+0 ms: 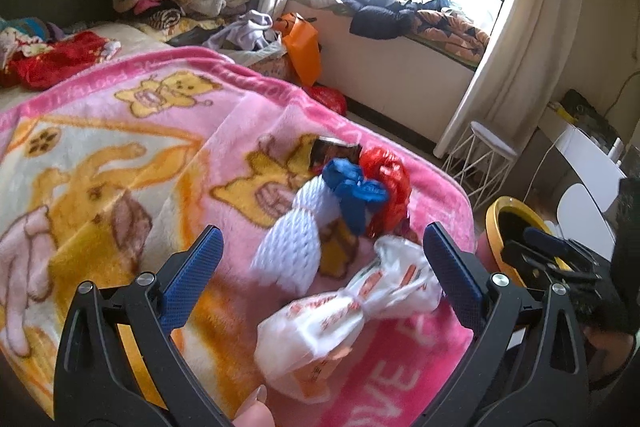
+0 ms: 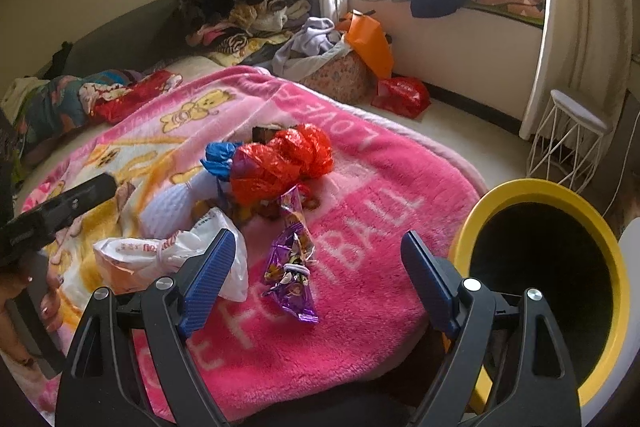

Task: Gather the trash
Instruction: 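Move both tools back over the trash on the blanket, then grasp the purple snack wrapper with the right gripper while the left grasps the white plastic bag, then carry both items over the bin and open both grippers to drop them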

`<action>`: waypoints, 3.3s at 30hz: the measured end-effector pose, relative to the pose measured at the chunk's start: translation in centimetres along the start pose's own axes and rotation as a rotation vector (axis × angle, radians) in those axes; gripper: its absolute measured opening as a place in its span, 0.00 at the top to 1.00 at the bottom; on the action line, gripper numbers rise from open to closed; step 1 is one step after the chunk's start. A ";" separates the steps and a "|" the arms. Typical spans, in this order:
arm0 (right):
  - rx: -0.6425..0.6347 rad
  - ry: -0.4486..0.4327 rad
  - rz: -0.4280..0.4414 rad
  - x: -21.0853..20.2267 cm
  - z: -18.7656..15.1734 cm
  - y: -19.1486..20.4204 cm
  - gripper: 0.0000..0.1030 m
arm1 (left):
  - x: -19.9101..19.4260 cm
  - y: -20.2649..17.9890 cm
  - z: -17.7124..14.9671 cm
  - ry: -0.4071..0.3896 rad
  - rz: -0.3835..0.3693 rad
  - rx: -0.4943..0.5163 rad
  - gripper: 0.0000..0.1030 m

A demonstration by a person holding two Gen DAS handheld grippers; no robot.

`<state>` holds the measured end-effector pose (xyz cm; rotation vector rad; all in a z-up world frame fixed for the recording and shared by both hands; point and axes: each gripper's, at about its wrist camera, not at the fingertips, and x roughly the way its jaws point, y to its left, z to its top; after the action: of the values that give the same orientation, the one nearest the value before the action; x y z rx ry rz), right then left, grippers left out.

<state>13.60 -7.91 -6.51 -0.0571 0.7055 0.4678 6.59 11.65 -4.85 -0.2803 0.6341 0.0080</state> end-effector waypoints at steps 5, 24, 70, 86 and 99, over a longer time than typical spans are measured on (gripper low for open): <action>0.004 0.052 0.006 2.1 -0.4 -0.1 0.24 | 0.4 1.0 -1.4 0.047 -0.029 -0.014 0.11; -0.009 0.258 0.111 8.1 -3.6 0.8 0.62 | 4.0 1.5 -5.6 0.202 -0.086 -0.019 0.17; 0.101 0.046 0.049 -1.2 -2.0 -3.6 0.64 | 1.1 -5.4 -2.2 0.142 -0.198 0.044 0.67; 0.186 -0.045 -0.020 -5.4 -1.7 -7.3 0.64 | 0.6 -9.3 -0.5 0.105 -0.221 0.075 0.67; 0.260 -0.098 -0.069 -8.0 -2.4 -10.5 0.64 | 0.6 -13.0 0.2 0.095 -0.244 0.123 0.67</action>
<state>11.33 -21.01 -4.37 0.1845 0.6609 0.3073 8.42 -0.90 -1.76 -0.2383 0.6881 -0.2790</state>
